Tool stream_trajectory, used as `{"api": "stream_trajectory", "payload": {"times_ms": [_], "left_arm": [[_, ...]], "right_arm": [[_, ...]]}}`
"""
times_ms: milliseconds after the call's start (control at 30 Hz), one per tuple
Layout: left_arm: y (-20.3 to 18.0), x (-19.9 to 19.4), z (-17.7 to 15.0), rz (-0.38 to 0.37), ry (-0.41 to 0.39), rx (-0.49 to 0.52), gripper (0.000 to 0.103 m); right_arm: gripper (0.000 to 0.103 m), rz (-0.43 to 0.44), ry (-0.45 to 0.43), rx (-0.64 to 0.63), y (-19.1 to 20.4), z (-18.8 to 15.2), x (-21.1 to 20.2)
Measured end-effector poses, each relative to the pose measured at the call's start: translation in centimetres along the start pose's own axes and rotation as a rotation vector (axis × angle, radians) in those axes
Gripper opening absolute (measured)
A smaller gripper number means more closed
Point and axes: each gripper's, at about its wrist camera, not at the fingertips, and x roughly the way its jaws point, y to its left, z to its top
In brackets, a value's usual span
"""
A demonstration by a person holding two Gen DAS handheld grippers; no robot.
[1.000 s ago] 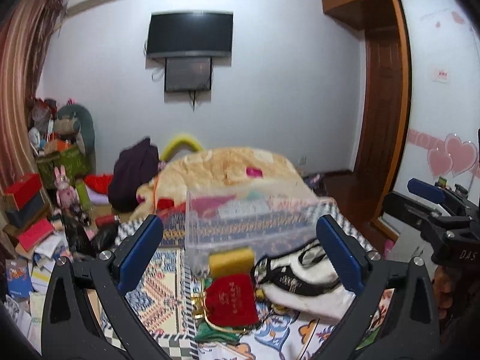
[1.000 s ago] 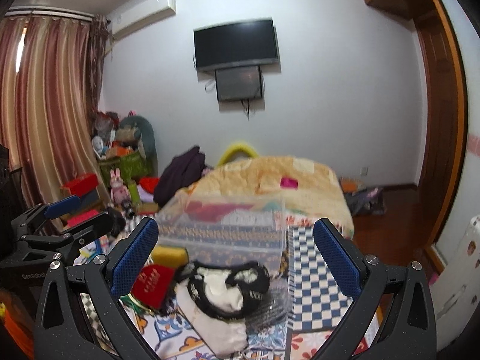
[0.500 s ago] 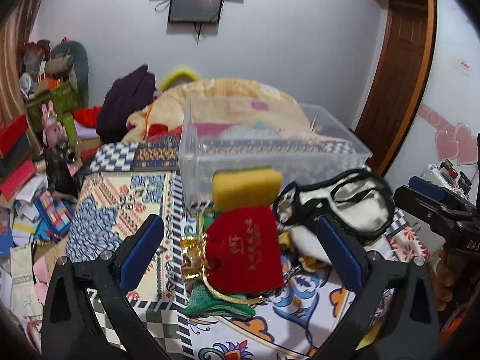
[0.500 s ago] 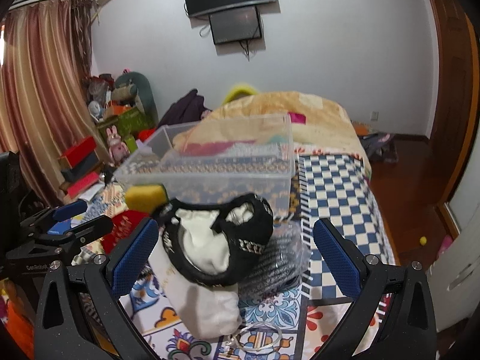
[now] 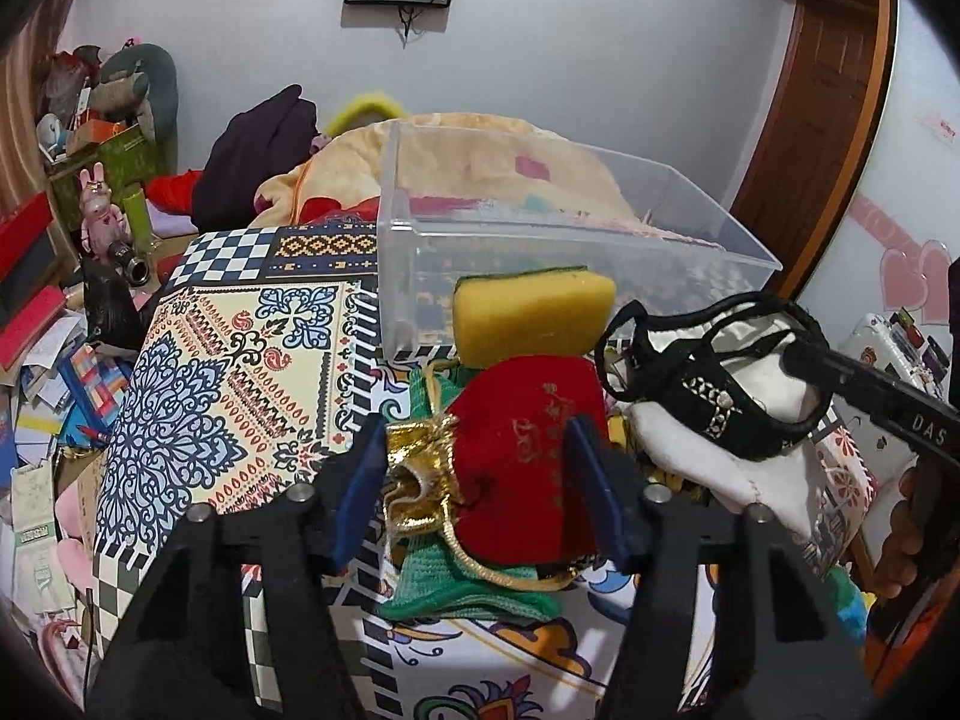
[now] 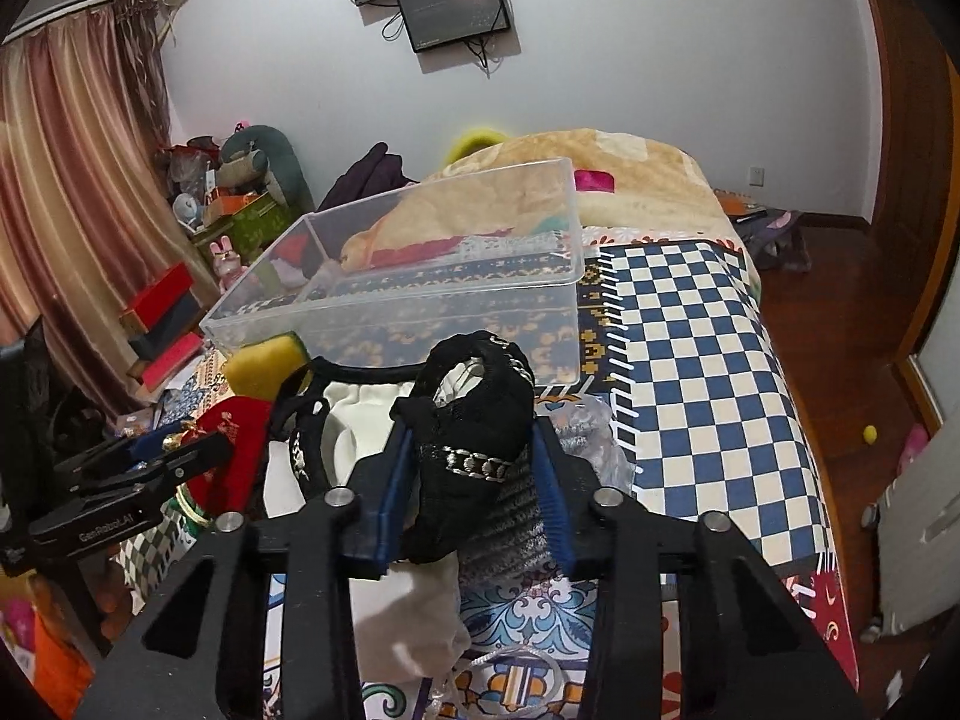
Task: Organize soft objects
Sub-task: 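Grasp the red velvet pouch with the left tool while the right tool grasps the black-strapped white bag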
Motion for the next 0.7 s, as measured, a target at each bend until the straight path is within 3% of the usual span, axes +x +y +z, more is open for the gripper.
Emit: {"api": "stream_trajectory", "payload": {"times_ms": [267, 700], "left_arm": [[-0.7, -1.2, -0.3, -0.016, -0.023, 0.033, 0.034], [-1.2, -5.2, 1.8, -0.046, -0.142, 0.052, 0.033]], "right_arm": [[0.021, -0.004, -0.034, -0.017, 0.2, 0.5, -0.9], [0.015, -0.001, -0.146, -0.054, 1.3, 2.2, -3.8]]}}
